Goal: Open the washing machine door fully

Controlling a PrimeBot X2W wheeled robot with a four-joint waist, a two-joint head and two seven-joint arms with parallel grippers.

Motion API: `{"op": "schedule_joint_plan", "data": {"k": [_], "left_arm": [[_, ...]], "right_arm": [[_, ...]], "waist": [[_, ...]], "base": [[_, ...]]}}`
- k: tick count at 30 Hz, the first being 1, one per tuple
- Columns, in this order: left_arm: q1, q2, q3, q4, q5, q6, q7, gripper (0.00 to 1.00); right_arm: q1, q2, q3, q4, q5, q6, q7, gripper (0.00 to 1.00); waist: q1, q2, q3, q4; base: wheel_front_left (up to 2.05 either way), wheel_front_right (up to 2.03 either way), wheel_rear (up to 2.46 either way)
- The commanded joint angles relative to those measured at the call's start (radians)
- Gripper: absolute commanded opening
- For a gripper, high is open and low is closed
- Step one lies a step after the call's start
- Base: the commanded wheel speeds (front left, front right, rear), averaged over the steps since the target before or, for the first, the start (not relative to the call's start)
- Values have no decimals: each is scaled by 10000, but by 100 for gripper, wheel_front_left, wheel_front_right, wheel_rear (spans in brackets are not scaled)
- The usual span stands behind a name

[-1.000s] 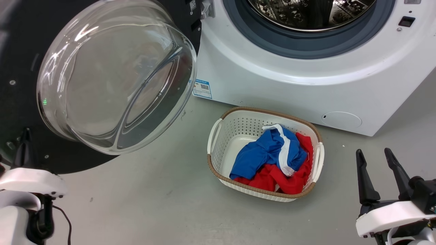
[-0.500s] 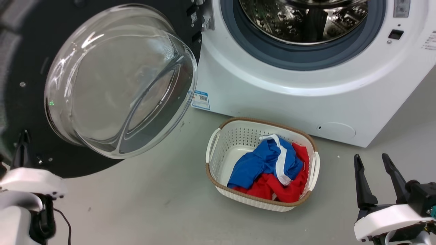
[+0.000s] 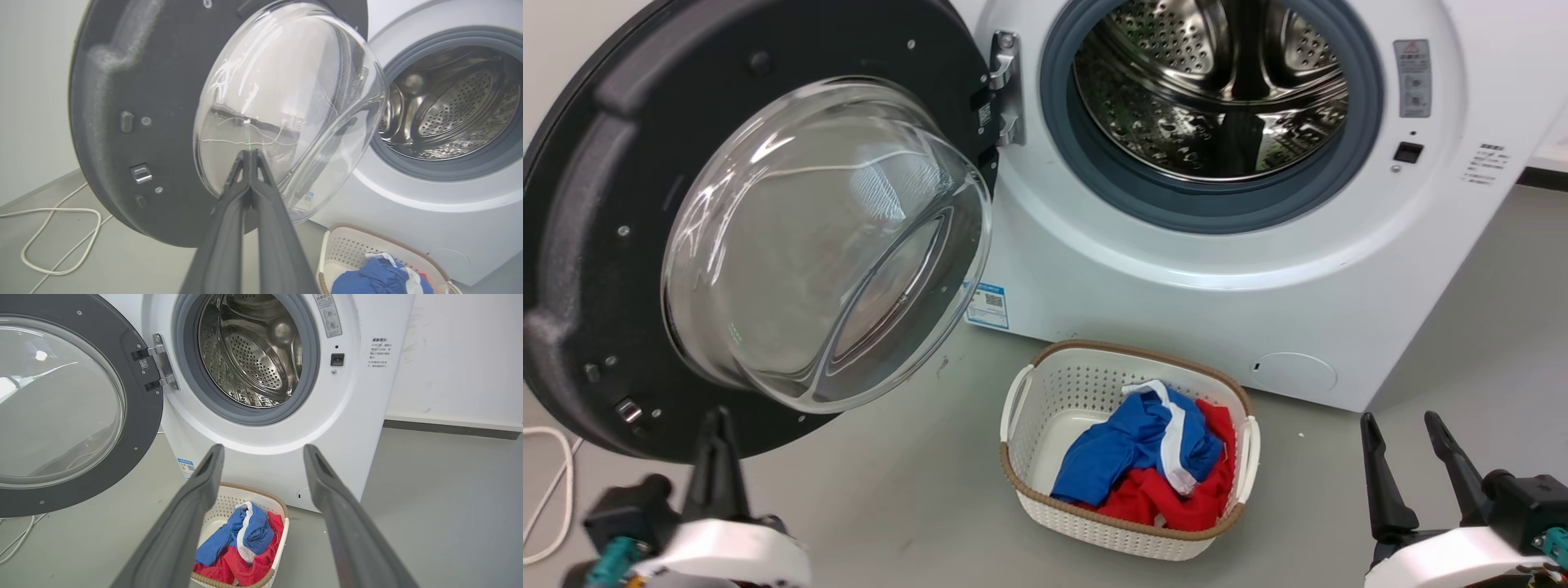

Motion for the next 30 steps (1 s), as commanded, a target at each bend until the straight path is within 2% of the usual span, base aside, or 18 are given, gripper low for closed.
{"op": "schedule_joint_plan", "data": {"k": [1, 7, 8, 10, 11, 12, 23, 30], "left_arm": [[154, -86, -118, -148, 95, 71, 38, 0], [313, -355, -1046, -506, 513, -60, 203, 0], [266, -397, -1210, -463, 610, -95, 208, 11], [179, -516, -1473, -308, 665, -195, 232, 51], [110, -553, -1605, -228, 722, -269, 217, 81], [50, -600, -1716, -123, 743, -306, 211, 99], [-649, -692, -2331, 706, 1126, -573, 223, 100], [-813, -766, -2356, 1115, 1074, -508, 201, 100]], "right_arm": [[51, 29, 24, 15, 35, -2, -23, 100], [111, 29, 104, 27, 33, -2, 35, 100], [97, 29, 132, 29, 5, -2, 40, 100], [87, 28, 160, 43, -31, -2, 63, 100], [88, 28, 171, 43, -53, -2, 56, 100], [105, 26, 171, 47, -37, -2, 53, 100], [131, 28, 309, -66, -193, -2, 187, 100], [84, 28, 385, -103, -279, -2, 244, 100]], "waist": [[1, 0, -122, -127], [1, 0, -336, -575], [1, 0, -364, -692], [1, 0, -399, -945], [1, 0, -414, -1067], [1, 0, -429, -1185], [1, 0, -494, -2631], [1, 0, -479, -3154]], "base": [[0, 0, 0], [0, 0, 0], [0, 0, 0], [0, 0, 0], [0, 0, 0], [0, 0, 0], [0, 0, 0], [0, 0, 0]]}}
